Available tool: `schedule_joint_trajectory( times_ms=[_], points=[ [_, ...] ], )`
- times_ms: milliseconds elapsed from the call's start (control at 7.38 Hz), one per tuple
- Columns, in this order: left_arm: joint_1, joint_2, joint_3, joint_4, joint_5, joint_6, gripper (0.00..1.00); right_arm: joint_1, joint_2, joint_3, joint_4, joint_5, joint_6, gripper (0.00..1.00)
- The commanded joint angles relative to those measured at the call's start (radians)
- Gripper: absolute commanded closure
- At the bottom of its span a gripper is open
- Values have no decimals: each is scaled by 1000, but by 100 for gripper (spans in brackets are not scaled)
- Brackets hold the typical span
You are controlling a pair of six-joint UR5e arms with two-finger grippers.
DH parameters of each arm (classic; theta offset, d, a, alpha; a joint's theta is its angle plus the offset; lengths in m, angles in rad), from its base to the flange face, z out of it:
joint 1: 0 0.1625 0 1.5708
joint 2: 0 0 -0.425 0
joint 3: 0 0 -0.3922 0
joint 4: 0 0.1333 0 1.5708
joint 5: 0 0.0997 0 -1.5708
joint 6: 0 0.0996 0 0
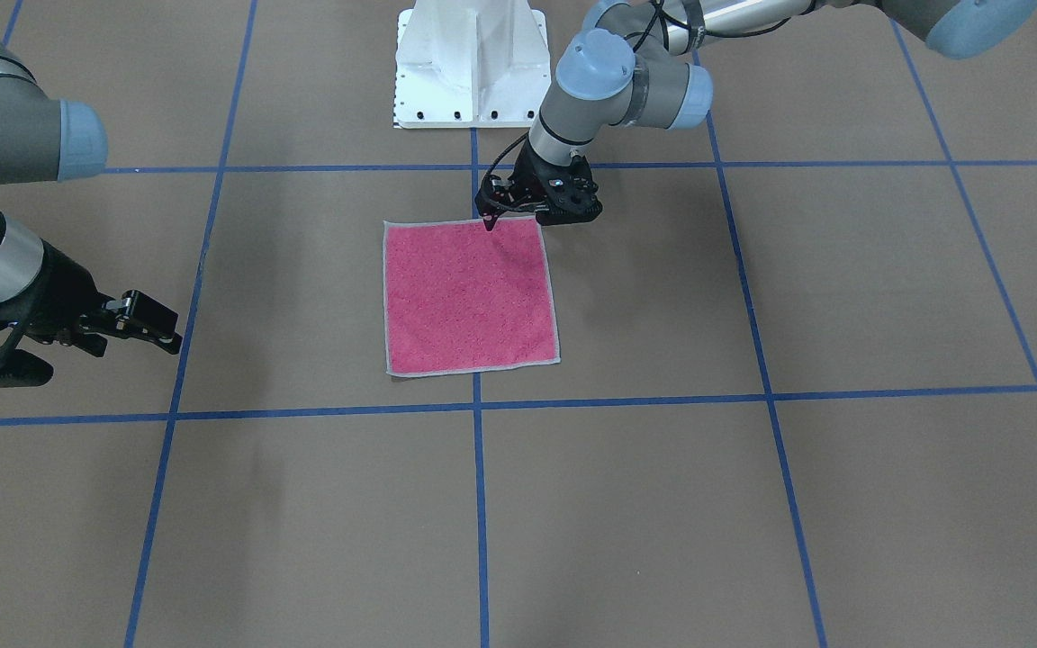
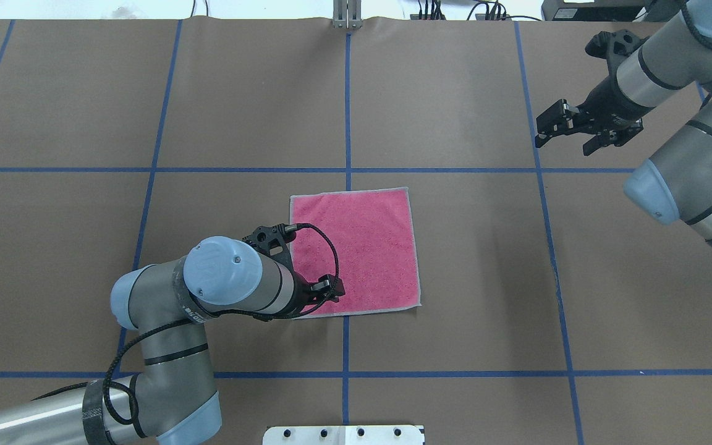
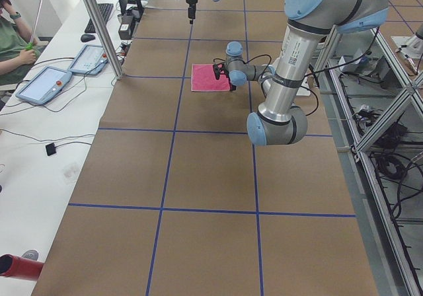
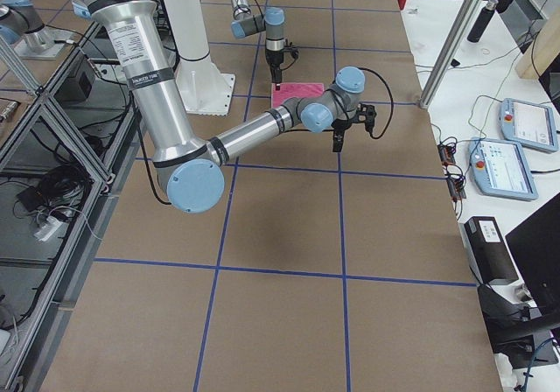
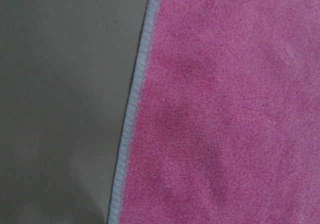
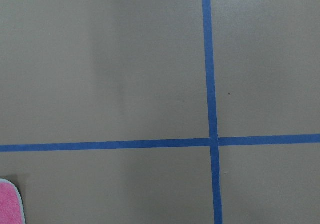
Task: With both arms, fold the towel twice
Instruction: 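Pinch the towel corner with the left gripper and hold it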
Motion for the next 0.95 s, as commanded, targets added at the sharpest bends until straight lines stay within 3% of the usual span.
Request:
schedule_joint_trajectory(
  times_ms=[0,271,407,542,814],
  points=[
    [2,-1,4,0,0,1,5,2,0,0,0,0,1,1],
    [2,-3,5,0,0,0,8,0,0,0,0,0,1,1],
    [2,-6,5,0,0,0,21,0,0,0,0,0,-1,1],
    [2,-7,-2,0,0,-2,42,0,0,-2,0,0,-1,1],
    [2,-9,0,2,0,-10,64,0,0,-2,0,0,-1,1]
  ],
)
